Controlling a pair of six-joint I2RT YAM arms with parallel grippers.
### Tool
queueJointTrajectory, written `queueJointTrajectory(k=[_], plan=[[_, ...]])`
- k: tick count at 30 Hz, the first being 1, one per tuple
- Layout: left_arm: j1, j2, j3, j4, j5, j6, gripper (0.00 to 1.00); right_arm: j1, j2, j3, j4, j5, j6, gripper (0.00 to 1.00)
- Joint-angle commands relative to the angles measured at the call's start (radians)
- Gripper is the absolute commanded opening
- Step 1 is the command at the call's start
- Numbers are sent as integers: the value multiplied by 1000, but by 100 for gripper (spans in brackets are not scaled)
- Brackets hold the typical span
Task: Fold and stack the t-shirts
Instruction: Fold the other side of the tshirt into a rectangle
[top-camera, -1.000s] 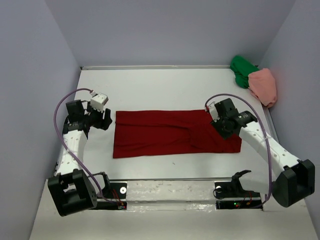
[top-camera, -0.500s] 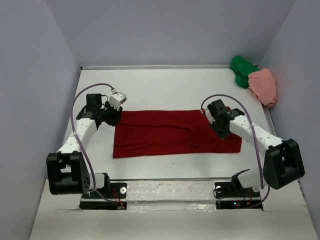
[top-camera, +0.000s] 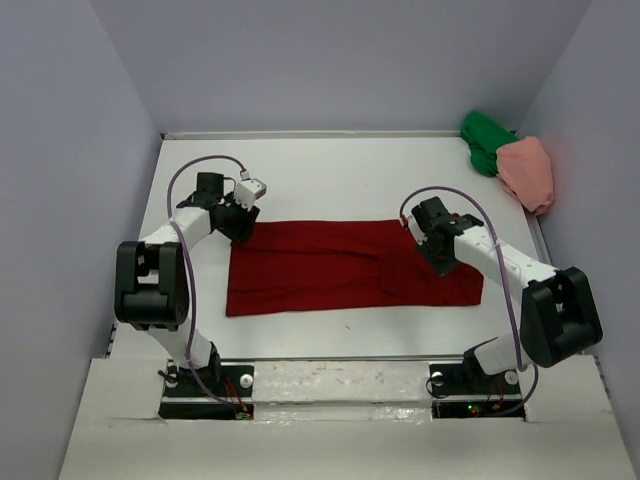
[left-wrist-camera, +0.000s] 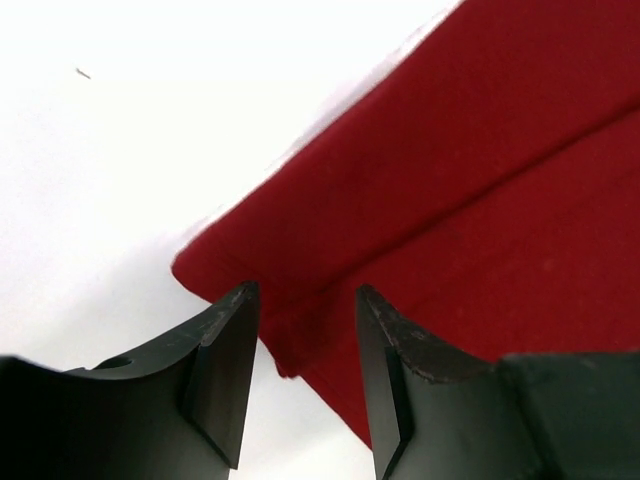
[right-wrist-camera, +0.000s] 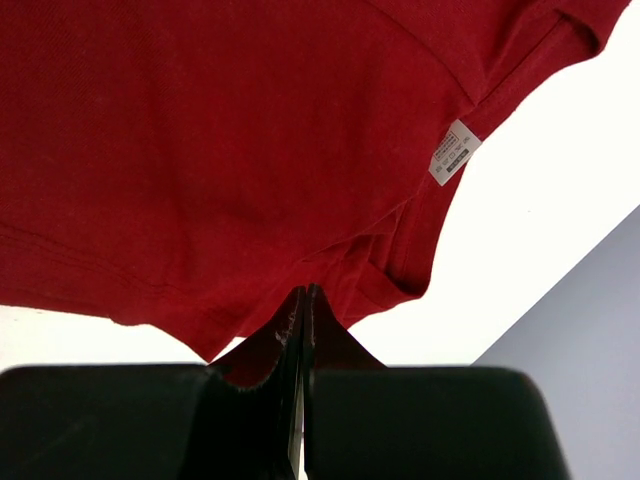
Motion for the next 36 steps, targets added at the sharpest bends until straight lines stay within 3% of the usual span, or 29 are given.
queueJointTrajectory(k=[1, 8, 9, 12, 13, 17, 21, 36], plan=[[-8, 41, 106, 11, -9, -6, 53, -7, -21, 1, 37, 18, -1, 0], [-30, 107, 177, -22, -21, -7, 50, -7, -4, -1, 37, 24, -1, 0], [-31, 118, 181, -29, -21, -4, 35, -7, -6, -2, 39, 27, -1, 0], [-40, 125, 185, -44, -21, 2, 29, -7, -9, -4, 37, 28, -1, 0], [-40, 125, 182, -45, -21, 2, 21, -7, -9, -4, 37, 28, -1, 0], [-47, 127, 163, -50, -24, 12, 6, -7, -10, -7, 40, 31, -1, 0], [-54, 141, 149, -53, -38, 22, 1, -7, -7, -8, 39, 35, -3, 0], [-93, 190, 139, -91, -104, 40, 0, -7, 8, -25, 45, 50, -4, 0]])
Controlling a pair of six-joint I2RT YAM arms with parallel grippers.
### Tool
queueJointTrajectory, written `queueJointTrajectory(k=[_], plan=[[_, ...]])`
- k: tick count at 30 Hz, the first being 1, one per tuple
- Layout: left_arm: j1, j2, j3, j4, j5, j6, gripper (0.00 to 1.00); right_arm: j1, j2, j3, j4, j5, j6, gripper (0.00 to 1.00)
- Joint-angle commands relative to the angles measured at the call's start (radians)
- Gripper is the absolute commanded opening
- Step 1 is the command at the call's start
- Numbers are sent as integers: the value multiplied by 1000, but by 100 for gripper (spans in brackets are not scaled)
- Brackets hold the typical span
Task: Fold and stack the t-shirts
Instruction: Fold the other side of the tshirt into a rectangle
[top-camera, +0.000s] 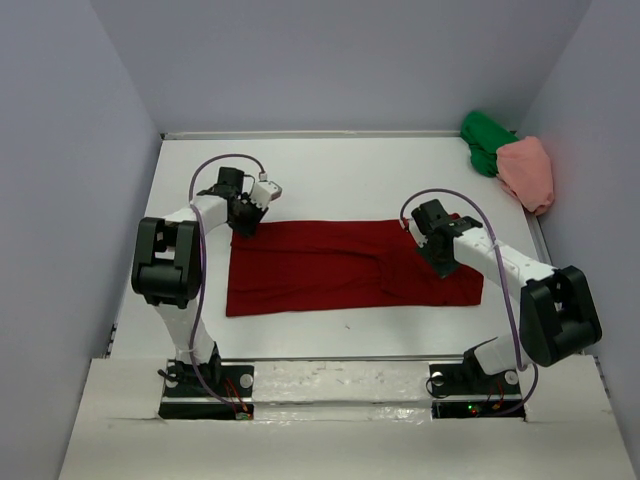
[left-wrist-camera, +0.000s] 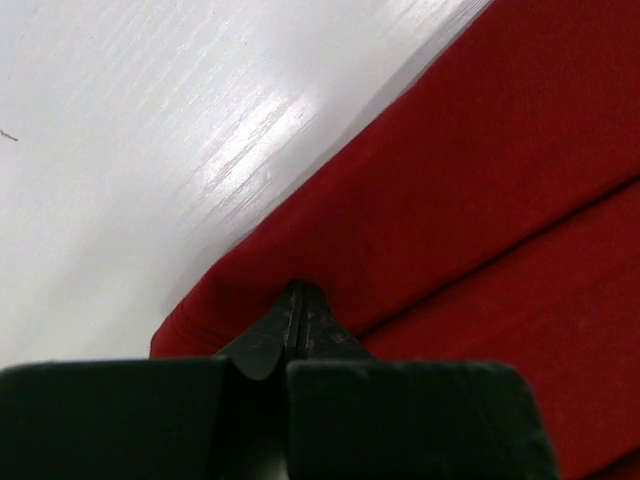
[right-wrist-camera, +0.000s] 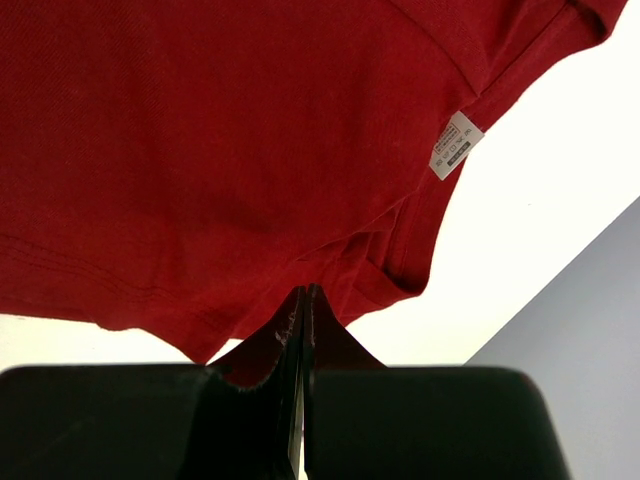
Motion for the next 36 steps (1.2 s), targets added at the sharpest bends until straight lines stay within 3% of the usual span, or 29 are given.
queueJointTrajectory(k=[1, 12, 25, 36], plan=[[-14, -17, -14, -39, -16, 21, 0, -5, 6, -5, 33, 27, -4, 0], [-33, -109, -94, -117, -59, 61, 0, -5, -8, -20, 32, 38, -4, 0], [-33, -322, -221, -164, -109, 96, 0, -5, 4, -13, 27, 45, 4, 0], [-39, -326, -215, -185, -76, 87, 0, -5, 16, -8, 18, 42, 9, 0]])
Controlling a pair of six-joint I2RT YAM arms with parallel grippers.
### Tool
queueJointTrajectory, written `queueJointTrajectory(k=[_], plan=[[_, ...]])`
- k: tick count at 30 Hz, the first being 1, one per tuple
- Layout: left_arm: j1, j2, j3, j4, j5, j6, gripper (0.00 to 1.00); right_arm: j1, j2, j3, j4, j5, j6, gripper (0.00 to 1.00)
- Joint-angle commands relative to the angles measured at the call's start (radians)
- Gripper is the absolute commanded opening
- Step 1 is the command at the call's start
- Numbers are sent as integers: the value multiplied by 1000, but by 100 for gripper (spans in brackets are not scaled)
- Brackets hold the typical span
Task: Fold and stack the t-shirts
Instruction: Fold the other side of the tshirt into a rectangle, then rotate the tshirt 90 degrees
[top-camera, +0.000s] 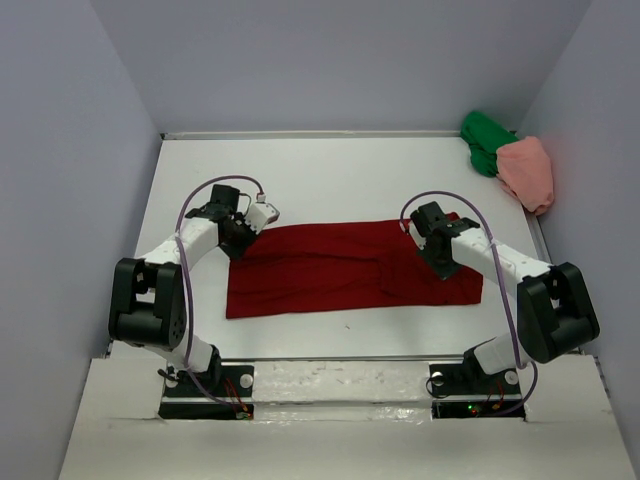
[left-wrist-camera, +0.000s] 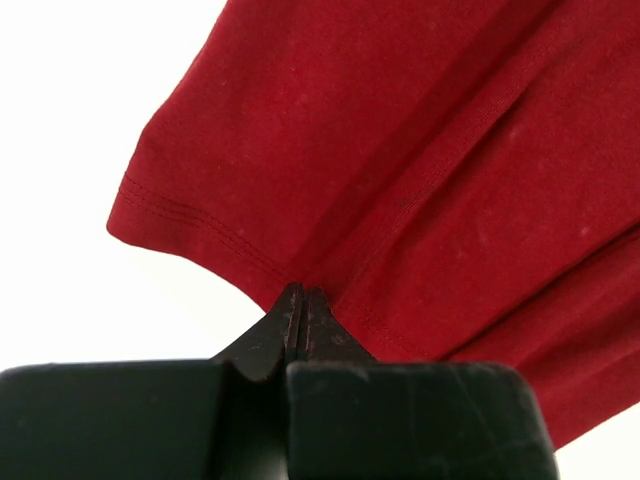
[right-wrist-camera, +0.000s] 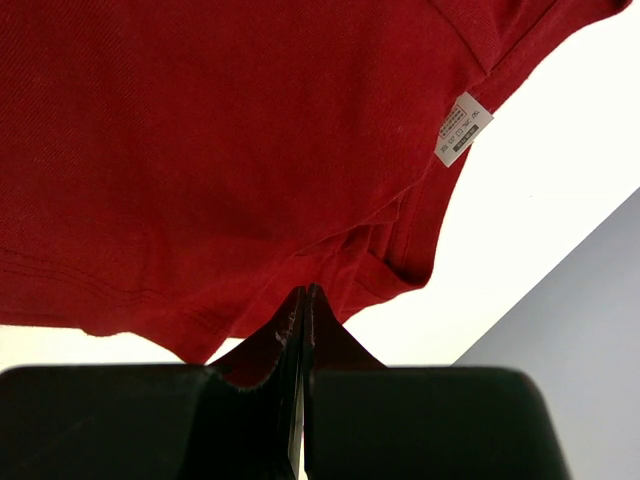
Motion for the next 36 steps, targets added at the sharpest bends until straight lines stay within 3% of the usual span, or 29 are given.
queueJointTrajectory(k=[1, 13, 26, 36], plan=[[-6, -17, -6, -32, 14, 5, 0, -5, -6, 6, 13, 14, 8, 0], [-34, -28, -84, -23, 14, 12, 0, -5, -5, 9, 7, 11, 13, 0], [-64, -28, -109, 41, -114, -27, 0, -5, 6, 18, -2, 7, 17, 0], [-64, -150, 21, -65, 22, -12, 0, -5, -14, 19, -18, 8, 2, 0]])
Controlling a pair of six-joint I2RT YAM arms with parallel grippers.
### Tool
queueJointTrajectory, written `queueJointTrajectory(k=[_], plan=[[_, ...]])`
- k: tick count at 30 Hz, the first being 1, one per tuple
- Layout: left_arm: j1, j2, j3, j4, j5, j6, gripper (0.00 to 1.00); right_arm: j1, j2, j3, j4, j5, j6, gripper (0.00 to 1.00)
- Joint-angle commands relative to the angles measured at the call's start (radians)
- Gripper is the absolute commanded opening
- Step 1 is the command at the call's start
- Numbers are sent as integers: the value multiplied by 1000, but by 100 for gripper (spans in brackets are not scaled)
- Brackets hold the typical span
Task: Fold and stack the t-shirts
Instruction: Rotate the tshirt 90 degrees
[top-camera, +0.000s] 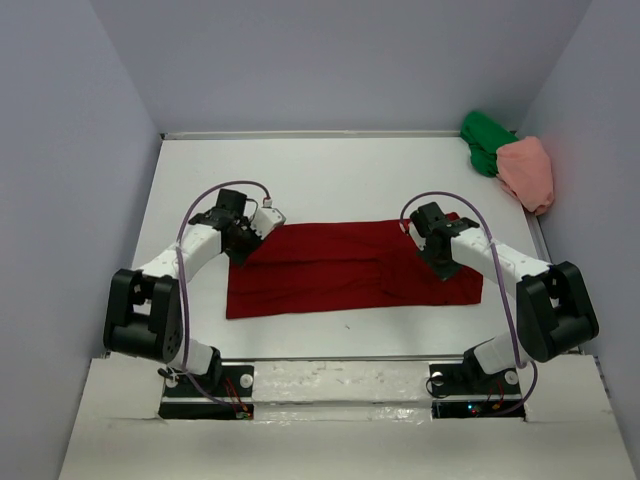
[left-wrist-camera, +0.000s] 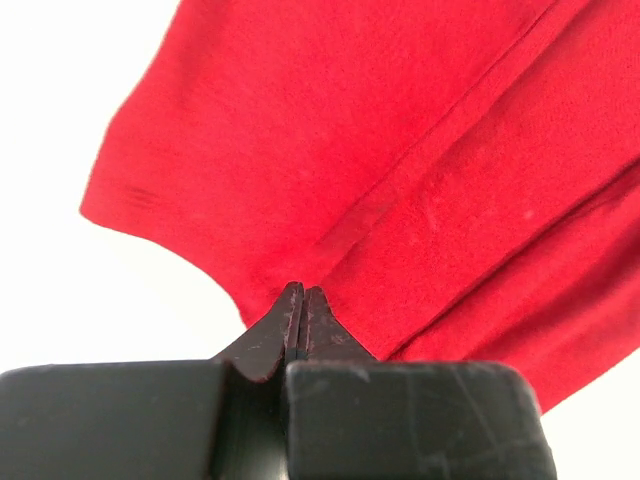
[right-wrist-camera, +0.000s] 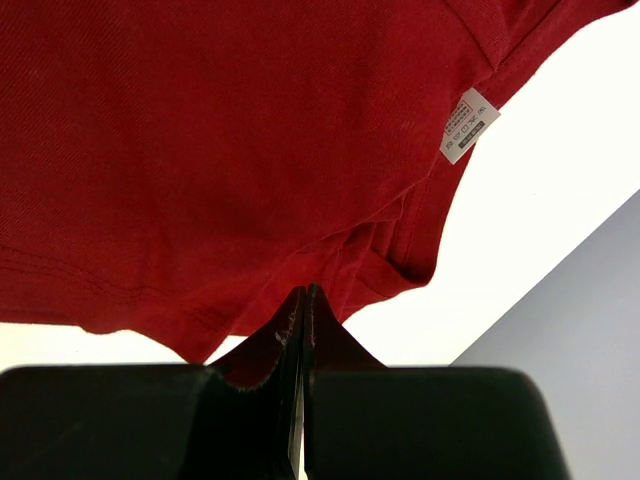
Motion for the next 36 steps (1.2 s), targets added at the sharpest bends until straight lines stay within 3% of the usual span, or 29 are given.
queueJointTrajectory(k=[1, 6, 16, 36], plan=[[-1, -120, 69, -47, 56, 12, 0, -5, -13, 23, -10, 7, 1, 0], [-1, -136, 89, -44, 98, 18, 0, -5, 13, 35, -10, 2, 2, 0], [-1, 5, 49, 84, 104, -5, 0, -5, 41, 38, -1, -19, 13, 0], [-1, 231, 81, 152, -13, -30, 0, -5, 59, 12, 3, -12, 6, 0]])
